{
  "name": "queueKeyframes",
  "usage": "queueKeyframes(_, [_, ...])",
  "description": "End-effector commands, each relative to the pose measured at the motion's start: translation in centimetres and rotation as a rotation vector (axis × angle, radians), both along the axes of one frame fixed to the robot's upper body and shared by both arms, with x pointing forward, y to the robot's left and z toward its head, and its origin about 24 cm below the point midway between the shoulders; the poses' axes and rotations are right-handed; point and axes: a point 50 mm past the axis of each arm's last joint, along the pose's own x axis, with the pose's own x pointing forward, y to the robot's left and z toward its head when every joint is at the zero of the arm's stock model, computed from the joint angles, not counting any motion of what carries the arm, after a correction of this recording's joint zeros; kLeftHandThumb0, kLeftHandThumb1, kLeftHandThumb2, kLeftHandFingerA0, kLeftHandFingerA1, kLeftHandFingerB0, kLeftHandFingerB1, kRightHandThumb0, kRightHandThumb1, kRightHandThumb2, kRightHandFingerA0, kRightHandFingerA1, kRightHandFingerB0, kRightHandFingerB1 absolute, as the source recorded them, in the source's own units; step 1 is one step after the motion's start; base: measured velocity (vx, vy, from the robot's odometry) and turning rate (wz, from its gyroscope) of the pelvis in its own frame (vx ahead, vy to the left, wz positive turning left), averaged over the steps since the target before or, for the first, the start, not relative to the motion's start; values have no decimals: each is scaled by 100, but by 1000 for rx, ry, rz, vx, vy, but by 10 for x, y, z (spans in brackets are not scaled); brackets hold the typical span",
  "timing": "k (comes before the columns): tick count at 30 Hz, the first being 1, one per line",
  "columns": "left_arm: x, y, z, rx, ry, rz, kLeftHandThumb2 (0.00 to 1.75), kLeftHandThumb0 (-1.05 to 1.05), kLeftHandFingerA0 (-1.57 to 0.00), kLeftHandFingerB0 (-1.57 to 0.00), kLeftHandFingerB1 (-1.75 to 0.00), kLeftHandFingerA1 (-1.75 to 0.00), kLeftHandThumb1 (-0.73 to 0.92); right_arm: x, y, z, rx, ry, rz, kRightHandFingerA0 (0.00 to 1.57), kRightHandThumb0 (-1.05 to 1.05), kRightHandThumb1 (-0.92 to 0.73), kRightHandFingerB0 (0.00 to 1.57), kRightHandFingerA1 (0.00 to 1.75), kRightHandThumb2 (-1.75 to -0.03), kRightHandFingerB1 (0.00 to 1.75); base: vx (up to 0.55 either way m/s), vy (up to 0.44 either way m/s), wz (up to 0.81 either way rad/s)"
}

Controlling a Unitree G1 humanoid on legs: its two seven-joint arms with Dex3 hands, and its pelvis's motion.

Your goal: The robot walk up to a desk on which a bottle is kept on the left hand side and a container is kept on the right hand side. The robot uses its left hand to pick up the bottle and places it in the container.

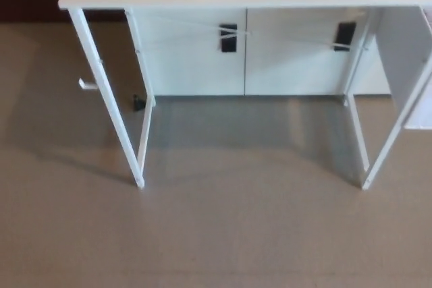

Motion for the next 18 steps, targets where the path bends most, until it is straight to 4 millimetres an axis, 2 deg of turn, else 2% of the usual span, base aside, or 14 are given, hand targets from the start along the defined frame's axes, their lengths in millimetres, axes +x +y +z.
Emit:
queueKeyframes(1, [-12, 7, 0, 35, 18, -30, 88, -12, -27, -15, -49, -56, 41, -18, -5, -2, -11, 11, 26, 32, -16, -45, 5, 60, -89, 47, 288, -45, -14])
queueKeyframes(6, [-30, 10, -3, 41, 61, -20, 88, -13, -26, -14, -49, -56, 41, -35, -13, -11, -19, 54, 24, 31, -19, -47, 4, 59, -91, 46, 406, 36, -37])
queueKeyframes(8, [-37, 12, -4, 47, 79, -24, 89, -14, -24, -12, -48, -55, 43, -40, -14, -13, -34, 70, 32, 32, -19, -46, 5, 59, -90, 47, 449, 98, 35])
queueKeyframes(11, [-46, 14, -5, 55, 105, -13, 89, -13, -25, -14, -49, -55, 42, -47, -15, -15, -43, 94, 34, 32, -20, -48, 4, 59, -91, 46, 491, 133, -58])
queueKeyframes(14, [-48, 17, -7, 67, 115, -8, 88, -13, -27, -15, -49, -56, 41, -48, -19, -21, -38, 107, 30, 31, -20, -47, 4, 59, -91, 46, 463, 113, -1])
queueKeyframes(18, [-48, 19, -8, 71, 110, -3, 89, -14, -27, -14, -49, -56, 42, -49, -19, -24, -37, 109, 33, 33, -18, -47, 5, 59, -90, 47, 217, 27, 9])
